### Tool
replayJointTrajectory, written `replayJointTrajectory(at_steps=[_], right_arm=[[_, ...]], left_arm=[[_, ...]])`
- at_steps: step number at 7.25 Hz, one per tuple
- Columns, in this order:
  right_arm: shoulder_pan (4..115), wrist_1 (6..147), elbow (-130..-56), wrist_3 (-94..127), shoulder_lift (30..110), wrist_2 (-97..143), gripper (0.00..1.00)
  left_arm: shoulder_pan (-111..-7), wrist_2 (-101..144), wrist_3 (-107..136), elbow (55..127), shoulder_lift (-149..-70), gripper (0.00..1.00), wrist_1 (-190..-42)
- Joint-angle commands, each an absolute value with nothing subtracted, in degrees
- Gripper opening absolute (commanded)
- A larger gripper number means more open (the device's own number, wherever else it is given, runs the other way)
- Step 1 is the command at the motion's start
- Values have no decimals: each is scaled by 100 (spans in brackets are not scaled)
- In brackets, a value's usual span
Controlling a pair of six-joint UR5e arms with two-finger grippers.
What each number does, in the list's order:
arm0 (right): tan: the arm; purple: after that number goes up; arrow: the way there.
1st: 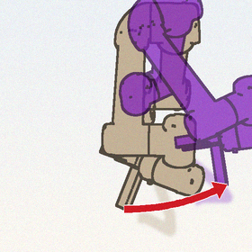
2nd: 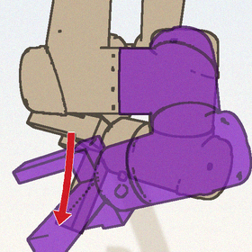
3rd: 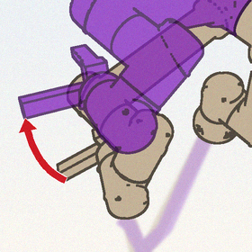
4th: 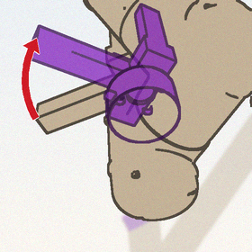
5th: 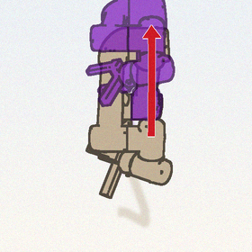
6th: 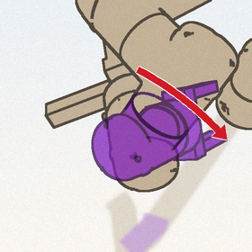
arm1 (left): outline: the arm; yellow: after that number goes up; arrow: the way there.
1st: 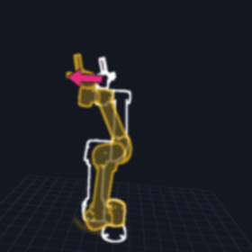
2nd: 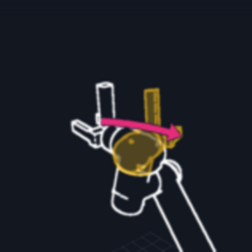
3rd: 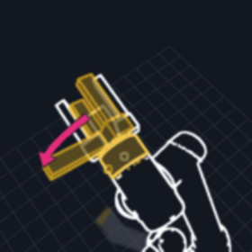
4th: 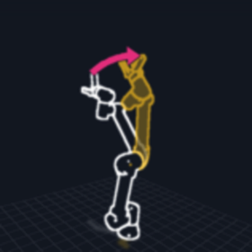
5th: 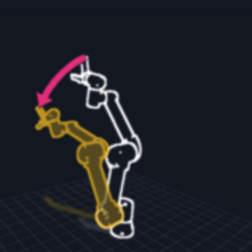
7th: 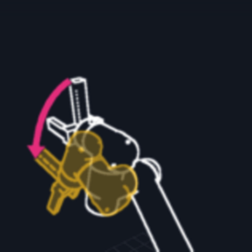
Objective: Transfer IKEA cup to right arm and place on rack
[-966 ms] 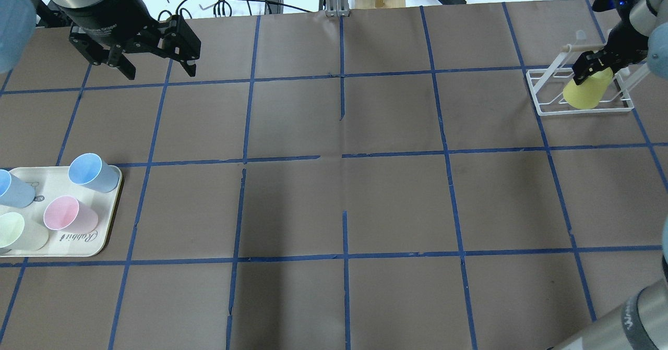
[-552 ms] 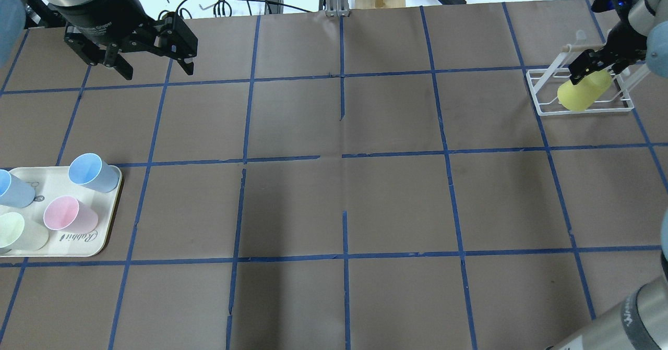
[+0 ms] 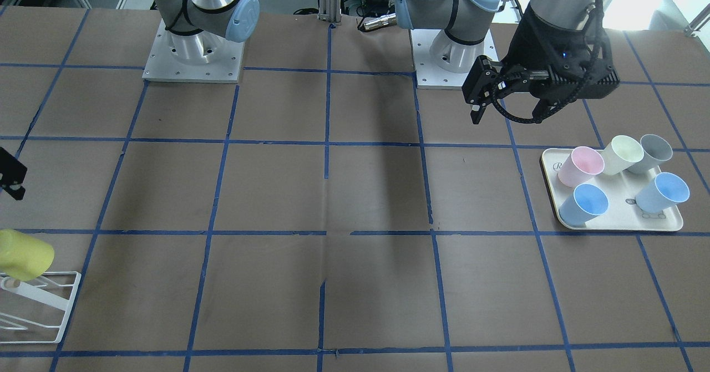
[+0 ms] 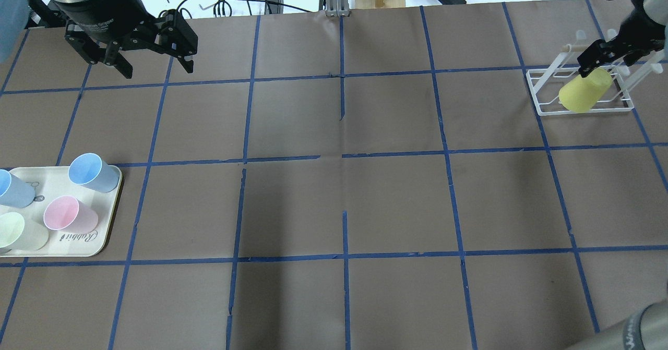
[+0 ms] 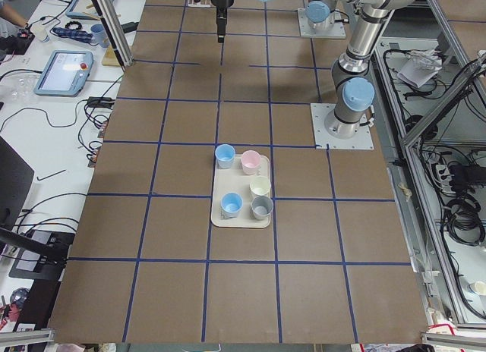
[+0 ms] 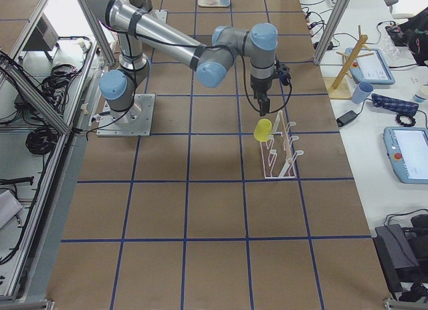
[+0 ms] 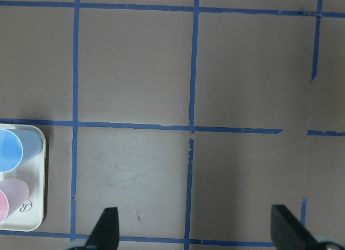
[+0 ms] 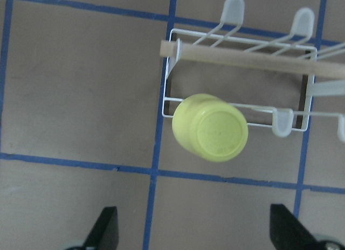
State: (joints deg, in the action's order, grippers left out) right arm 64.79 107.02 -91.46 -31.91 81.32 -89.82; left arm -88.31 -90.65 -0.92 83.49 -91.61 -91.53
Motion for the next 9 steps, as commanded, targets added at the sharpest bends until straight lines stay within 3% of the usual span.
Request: replayJointTrajectory(at_steps=[1, 3, 5, 9], right_arm=[[6669, 9541, -9272, -2490, 9154, -8974, 100], [7483, 8905, -9290, -1236, 9736, -8982, 100], [8381, 8560, -9316, -968, 9765, -9062, 100], [9044, 8569, -9632, -149, 9817, -8965, 100]], left_arm=[[-8824, -9053, -299, 8332, -9211, 100, -9290], [-8833, -9027, -290, 8332, -9202, 100, -9378], [-8833, -9026, -255, 8314, -9202, 100, -9378], [-8833, -9000, -246, 8314, -9211, 100, -9378]])
